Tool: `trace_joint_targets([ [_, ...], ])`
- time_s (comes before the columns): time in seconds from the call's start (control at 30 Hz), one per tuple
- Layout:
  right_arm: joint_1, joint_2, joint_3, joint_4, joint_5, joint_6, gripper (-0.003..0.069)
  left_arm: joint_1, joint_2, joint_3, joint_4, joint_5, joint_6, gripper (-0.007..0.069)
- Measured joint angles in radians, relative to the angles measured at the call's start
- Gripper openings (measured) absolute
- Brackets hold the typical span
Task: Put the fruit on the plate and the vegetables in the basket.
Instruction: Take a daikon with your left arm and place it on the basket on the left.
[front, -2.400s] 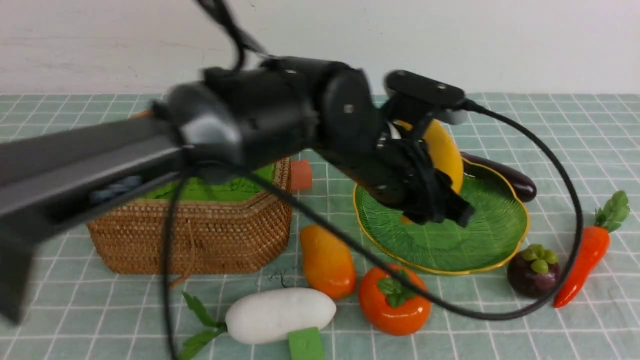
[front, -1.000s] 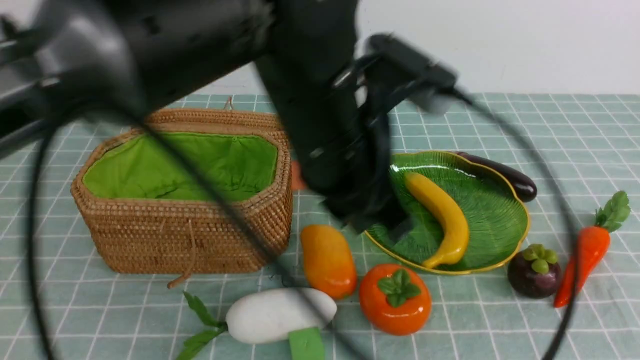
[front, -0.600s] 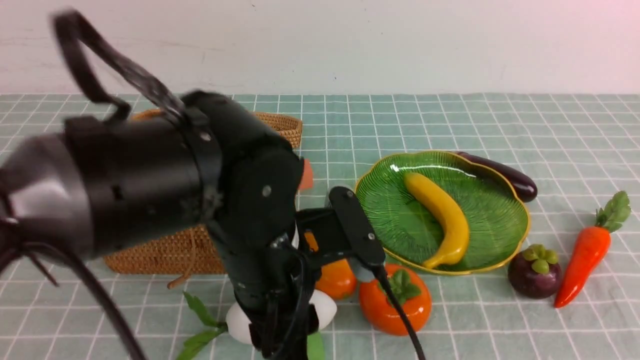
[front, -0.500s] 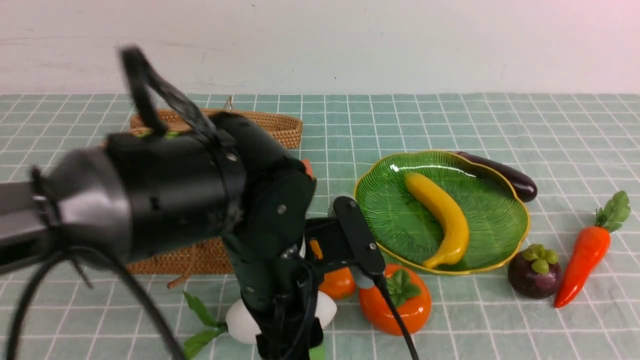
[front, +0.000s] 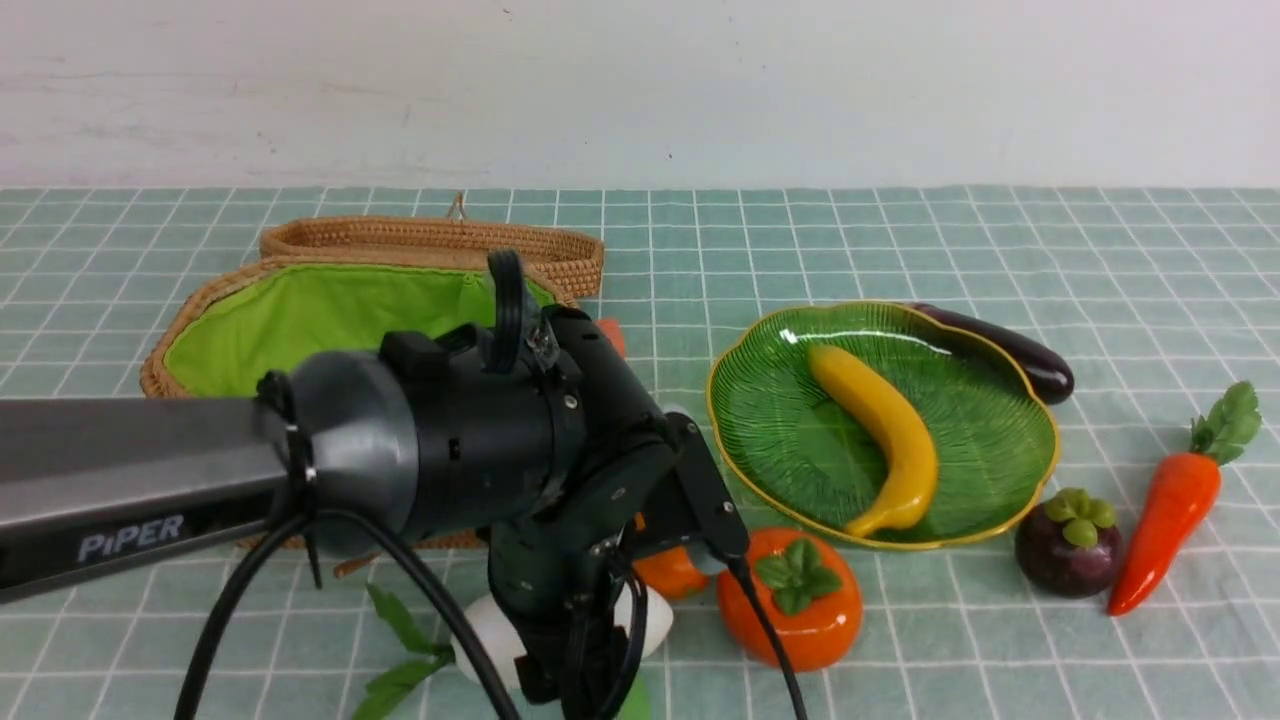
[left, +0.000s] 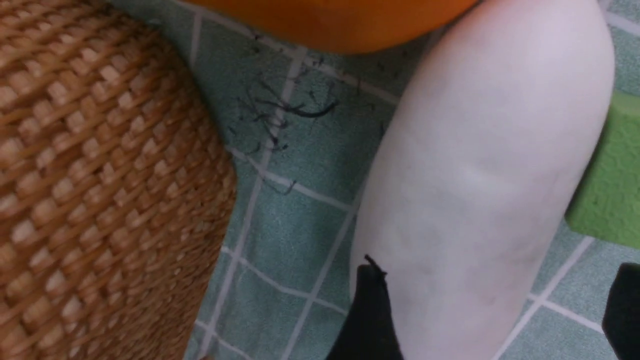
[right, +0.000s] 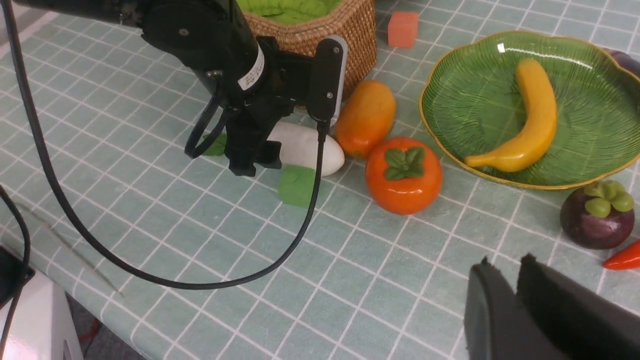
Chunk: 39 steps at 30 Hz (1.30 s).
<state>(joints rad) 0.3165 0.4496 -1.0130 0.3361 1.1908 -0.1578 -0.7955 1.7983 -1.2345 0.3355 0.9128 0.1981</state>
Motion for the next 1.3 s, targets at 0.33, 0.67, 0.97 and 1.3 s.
trace_joint_targets([
  [0.33,0.0,0.0,0.0,0.007,0.0,-0.001,0.0087,0.0,0.067,-0.001,0.052,-0.047,0.083,0.0553],
  [0.67,0.0,0.0,0.001,0.008,0.0,-0.001,0.0087,0.002,0.126,-0.011,0.12,-0.043,0.091,0.0515],
  [0.97,0.0,0.0,0.001,0.01,-0.018,-0.001,0.0089,0.0,0.089,-0.049,0.012,-0.034,0.091,0.0515],
  [1.3,0.0,0.0,0.001,0.016,-0.178,-0.022,0.009,-0.005,-0.153,-0.117,0.011,0.099,0.09,0.0515],
])
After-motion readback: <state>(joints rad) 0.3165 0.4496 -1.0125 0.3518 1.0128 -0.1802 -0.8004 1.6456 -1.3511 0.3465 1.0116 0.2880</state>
